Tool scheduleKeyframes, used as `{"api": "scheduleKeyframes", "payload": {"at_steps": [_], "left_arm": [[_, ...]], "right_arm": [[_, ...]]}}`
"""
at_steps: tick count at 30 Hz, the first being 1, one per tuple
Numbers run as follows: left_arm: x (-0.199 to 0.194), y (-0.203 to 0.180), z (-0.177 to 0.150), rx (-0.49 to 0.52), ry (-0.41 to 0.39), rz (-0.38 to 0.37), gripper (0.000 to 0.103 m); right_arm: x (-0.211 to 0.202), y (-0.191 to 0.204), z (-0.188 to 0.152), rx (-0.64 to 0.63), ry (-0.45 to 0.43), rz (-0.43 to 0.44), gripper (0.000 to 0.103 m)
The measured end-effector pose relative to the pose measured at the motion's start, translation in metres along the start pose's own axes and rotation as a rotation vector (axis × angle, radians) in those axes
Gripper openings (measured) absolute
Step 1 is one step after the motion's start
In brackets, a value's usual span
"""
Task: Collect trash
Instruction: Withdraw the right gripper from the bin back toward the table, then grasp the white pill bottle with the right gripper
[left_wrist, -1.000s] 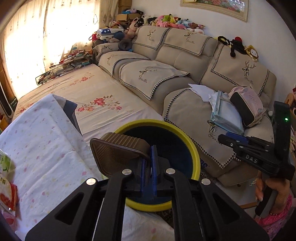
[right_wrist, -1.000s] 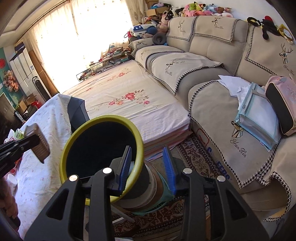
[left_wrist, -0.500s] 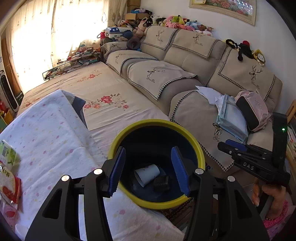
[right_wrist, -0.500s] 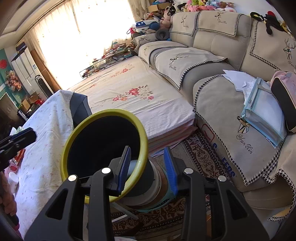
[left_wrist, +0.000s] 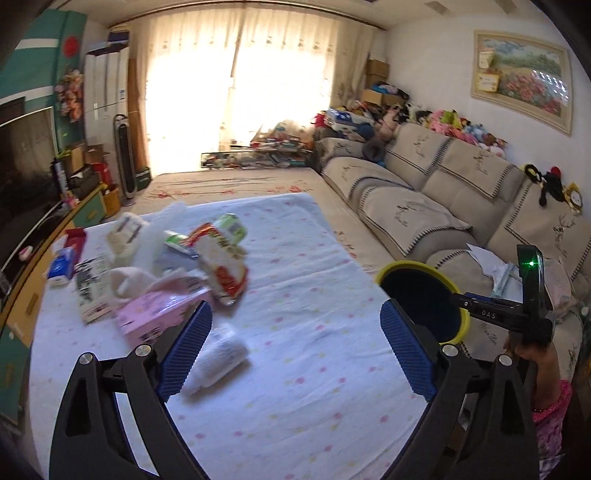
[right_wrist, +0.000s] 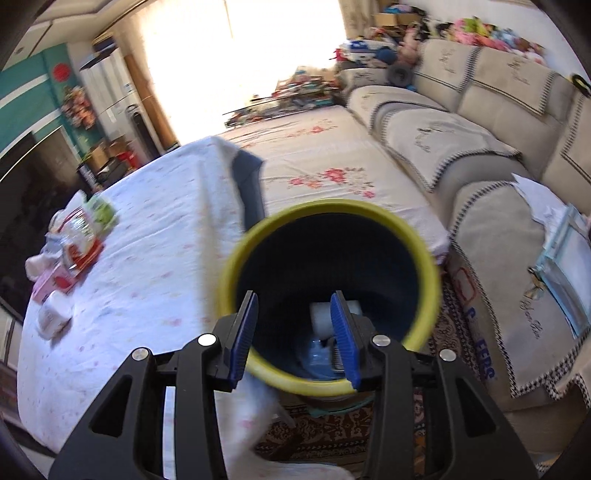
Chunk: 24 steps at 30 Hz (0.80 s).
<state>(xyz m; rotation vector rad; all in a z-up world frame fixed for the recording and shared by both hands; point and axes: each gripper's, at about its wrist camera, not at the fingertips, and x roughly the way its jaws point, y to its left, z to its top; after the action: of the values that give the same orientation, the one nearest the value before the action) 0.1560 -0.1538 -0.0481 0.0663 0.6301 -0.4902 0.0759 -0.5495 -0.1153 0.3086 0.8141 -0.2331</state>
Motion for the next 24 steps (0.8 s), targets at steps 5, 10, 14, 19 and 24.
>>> {"api": "scheduleKeyframes", "payload": {"at_steps": [5,10,14,19,24], "left_arm": [[-0.046,0.06,-0.021,-0.075,-0.045,0.156,0.094],[-0.077,0.111,-0.043,-0.155,-0.061,0.235,0.095],[-0.09,0.131,-0.059,-0.182,-0.074,0.268,0.096],[-0.094,0.138,-0.069,-0.194,-0.072,0.262,0.098],[-0.089,0.139,-0.072,-0.189,-0.058,0.25,0.098]], "right_arm": [[0.011,0.082,-0.004,-0.138,0.035,0.129,0.04],[0.015,0.172,-0.016,-0.293,0.061,0.271,0.049],[0.014,0.236,-0.026,-0.397,0.074,0.402,0.079],[0.018,0.293,-0.037,-0.512,0.035,0.451,0.096],[0.039,0.317,-0.041,-0.563,0.087,0.39,0.096]]}}
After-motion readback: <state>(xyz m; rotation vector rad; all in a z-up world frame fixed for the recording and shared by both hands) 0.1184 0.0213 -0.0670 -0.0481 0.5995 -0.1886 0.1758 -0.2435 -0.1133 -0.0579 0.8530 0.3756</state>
